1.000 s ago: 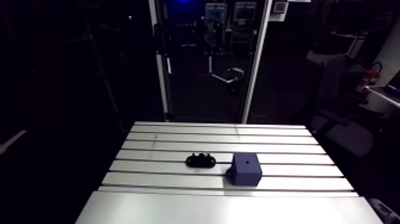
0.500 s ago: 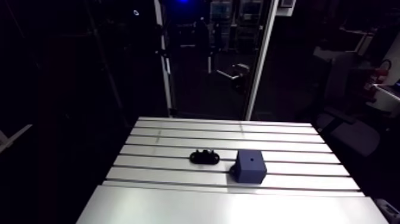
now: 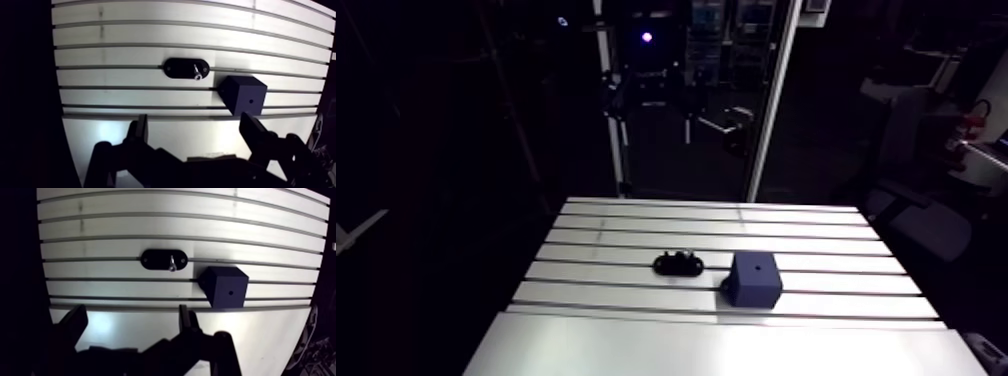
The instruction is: Pick up the M10 bolt and insert it into the hole until fully seated.
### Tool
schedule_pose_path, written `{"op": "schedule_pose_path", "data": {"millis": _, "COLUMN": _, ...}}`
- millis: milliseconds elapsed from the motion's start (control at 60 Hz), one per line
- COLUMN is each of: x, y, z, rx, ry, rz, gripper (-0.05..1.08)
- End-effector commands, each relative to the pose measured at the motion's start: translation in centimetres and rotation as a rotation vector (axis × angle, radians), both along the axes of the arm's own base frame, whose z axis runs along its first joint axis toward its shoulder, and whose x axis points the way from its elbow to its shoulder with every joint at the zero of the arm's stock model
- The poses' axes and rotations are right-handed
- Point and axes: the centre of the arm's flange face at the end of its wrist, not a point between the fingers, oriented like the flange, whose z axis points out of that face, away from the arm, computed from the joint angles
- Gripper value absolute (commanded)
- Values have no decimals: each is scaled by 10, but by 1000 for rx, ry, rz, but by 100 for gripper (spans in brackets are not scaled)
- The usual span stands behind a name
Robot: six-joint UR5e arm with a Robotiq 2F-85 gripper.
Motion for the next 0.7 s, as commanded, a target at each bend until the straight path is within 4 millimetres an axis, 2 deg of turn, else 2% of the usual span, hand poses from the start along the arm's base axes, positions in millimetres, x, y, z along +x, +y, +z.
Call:
{"op": "schedule_pose_path", "data": {"millis": 17, "x": 4, "y": 9, "z": -38, "rx": 2, "ry": 46, "rz": -13, "gripper": 1}}
{"op": "schedule_pose_path", "data": {"millis": 67, "x": 6, "y": 14, "z": -50, "rx": 2, "ry": 62, "rz": -6, "gripper": 1}}
{"op": "schedule_pose_path", "data": {"millis": 300, "x": 12, "y": 41, "z": -81, "rx": 2, "ry": 130, "rz": -15, "gripper": 1}}
{"op": "schedule_pose_path", "data": {"millis": 567, "x": 20, "y": 42, "z": -102, "rx": -23, "ry": 191, "rz": 35, "gripper": 1}}
{"op": "schedule_pose_path", "data": {"millis": 700, "x": 22, "y": 49, "z": -109, "rx": -47, "ry": 217, "rz": 26, "gripper": 1}}
